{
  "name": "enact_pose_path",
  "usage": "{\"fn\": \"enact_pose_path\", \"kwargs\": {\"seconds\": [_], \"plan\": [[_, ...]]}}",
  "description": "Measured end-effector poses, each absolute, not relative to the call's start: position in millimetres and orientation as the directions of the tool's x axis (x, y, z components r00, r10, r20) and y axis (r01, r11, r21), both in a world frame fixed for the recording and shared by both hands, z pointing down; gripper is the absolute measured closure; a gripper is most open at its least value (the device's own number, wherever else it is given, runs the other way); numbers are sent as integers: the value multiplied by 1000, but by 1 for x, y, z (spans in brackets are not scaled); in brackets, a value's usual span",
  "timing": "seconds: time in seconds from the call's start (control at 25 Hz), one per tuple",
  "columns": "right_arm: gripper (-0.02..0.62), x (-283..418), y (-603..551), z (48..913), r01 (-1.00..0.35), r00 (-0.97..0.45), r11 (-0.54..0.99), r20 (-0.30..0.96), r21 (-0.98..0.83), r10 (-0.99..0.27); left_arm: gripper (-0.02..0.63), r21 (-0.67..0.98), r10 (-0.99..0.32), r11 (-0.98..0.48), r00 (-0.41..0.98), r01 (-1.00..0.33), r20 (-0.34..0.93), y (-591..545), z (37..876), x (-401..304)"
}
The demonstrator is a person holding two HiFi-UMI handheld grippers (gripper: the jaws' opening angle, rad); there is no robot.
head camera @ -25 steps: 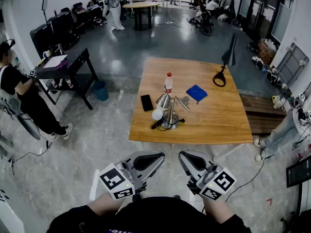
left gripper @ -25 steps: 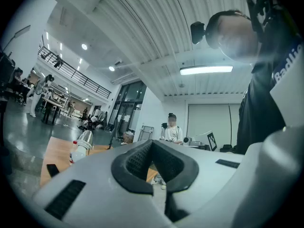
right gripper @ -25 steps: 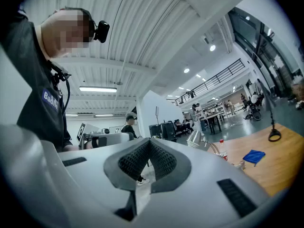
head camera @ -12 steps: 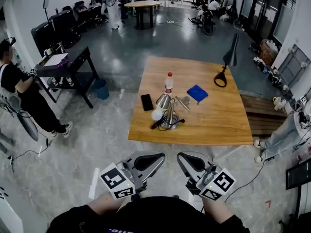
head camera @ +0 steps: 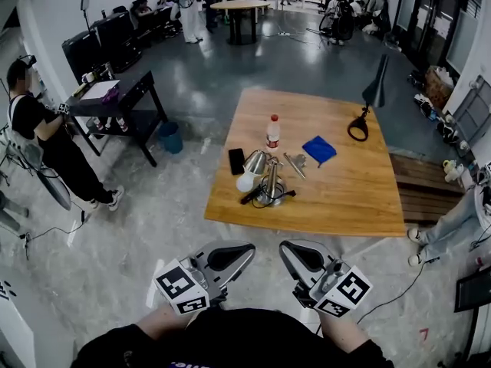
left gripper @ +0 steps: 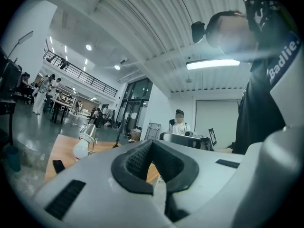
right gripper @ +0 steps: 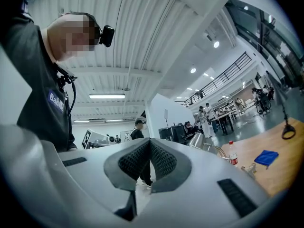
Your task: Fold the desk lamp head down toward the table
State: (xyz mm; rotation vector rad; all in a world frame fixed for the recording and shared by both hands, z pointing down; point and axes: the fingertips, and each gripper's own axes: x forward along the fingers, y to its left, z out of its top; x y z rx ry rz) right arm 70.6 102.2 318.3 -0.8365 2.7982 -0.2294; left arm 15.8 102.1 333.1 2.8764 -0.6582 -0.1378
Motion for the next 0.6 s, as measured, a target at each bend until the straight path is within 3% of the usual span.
{"fn": "enact_pose_path", "kwargs": {"seconds": [0.28,0.6], "plan": [[600,91,91,321,-466,-851,858,-158,-217,-501,607,188,-479,-866,877,-463,-46,100,328,43],[600,86,53,331,-476,-850,851,-133,-221,-510,607,169,-432,-891,902,-421,-27,73,345,38]]}}
